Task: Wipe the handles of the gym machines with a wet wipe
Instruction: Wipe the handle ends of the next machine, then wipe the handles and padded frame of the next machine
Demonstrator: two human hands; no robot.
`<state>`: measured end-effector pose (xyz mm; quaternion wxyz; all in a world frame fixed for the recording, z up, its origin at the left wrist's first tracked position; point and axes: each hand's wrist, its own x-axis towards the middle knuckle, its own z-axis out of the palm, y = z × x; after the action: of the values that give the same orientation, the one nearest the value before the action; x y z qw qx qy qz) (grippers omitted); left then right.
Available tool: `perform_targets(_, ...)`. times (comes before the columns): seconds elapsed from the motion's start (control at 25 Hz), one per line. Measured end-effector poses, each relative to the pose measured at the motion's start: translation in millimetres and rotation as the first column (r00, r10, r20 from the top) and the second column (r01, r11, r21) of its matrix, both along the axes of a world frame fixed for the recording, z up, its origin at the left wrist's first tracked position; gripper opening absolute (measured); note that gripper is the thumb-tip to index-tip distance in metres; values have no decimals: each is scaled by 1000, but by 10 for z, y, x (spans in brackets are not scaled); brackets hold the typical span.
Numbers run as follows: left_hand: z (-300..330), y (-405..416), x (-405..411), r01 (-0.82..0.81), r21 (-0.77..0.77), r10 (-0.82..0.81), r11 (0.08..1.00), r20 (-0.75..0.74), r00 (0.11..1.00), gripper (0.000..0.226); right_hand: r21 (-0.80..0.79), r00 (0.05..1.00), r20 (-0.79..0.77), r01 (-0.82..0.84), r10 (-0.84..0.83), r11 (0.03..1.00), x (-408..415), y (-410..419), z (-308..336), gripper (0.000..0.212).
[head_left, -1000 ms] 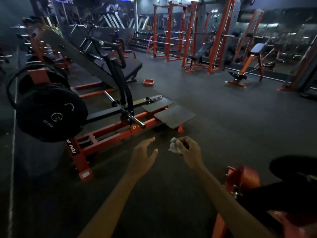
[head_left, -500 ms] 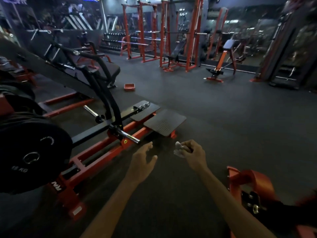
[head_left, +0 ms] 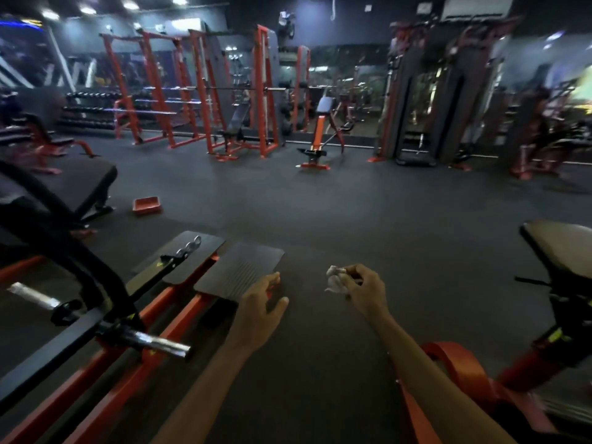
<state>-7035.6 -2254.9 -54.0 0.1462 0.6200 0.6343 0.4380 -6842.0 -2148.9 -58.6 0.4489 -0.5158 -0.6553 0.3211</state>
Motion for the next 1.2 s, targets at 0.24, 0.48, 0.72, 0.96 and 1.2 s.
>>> perform_targets(0.24, 196, 1651, -159, 150, 27, -151, 988, 53, 987, 44, -42, 984, 15, 179, -179, 983, 117, 995, 106, 9)
perform_targets(0.48, 196, 3260, 580, 529, 76, -532, 845, 42, 845, 45, -99, 835, 96, 550, -542, 829, 1067, 1633, 43, 8)
perform_targets(0.72, 354, 4423, 1542, 823, 85, -825, 561, -17, 564, 49, -76, 481, 51, 876, -875, 476, 1652, 1687, 247, 12)
perform_targets(0.96, 368, 4309, 2783, 989, 79, -992, 127, 0, 127, 48, -52, 97, -26, 994, -995, 99, 2118, 1155, 414, 7)
perform_targets(1.2, 510, 4029, 3684, 975, 135, -983, -176, 37, -182, 37, 10, -116, -102, 993, -988, -118, 2567, 783, 664, 15)
